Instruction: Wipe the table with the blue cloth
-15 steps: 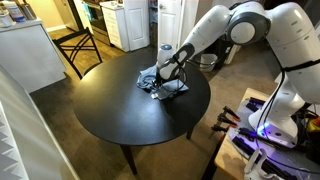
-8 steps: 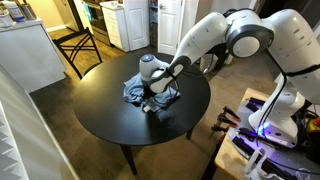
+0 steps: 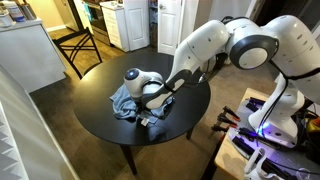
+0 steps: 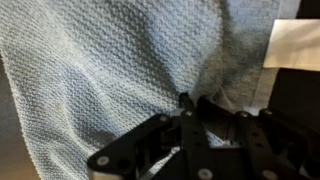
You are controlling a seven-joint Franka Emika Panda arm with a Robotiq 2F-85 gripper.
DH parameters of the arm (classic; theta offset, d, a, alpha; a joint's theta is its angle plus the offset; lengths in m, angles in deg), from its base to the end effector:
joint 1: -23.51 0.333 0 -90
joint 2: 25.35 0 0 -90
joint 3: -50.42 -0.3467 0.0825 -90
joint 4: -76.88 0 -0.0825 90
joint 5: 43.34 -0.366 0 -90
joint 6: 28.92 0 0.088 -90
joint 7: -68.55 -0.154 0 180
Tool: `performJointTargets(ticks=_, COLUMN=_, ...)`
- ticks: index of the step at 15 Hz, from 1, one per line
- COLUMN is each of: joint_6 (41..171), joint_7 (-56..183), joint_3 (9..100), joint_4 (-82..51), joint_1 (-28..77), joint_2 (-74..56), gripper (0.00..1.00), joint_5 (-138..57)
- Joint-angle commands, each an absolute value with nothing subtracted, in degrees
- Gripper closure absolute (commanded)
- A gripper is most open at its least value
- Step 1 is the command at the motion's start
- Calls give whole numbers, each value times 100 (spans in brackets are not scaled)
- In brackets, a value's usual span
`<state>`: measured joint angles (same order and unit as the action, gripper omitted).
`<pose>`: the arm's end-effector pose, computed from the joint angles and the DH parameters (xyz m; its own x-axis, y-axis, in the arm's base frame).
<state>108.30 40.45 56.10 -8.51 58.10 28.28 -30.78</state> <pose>0.6256 0.3468 0.0970 0.9736 0.2212 0.0568 0.2039 -0.9541 0.2194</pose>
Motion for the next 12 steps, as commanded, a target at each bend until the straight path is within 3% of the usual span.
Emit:
performJointTargets(ticks=1, joint_6=10618, joint_7=4336, joint_3=5270, joint_4=-588, joint_1=5940, joint_2=3253, gripper=98, joint_5=-2917)
performJointTargets(ticks=12, joint_6=10595, joint_7=4481, joint_3=5255, joint_4=-748, joint_1=5748, joint_2=3025, gripper=98, joint_5=-2926)
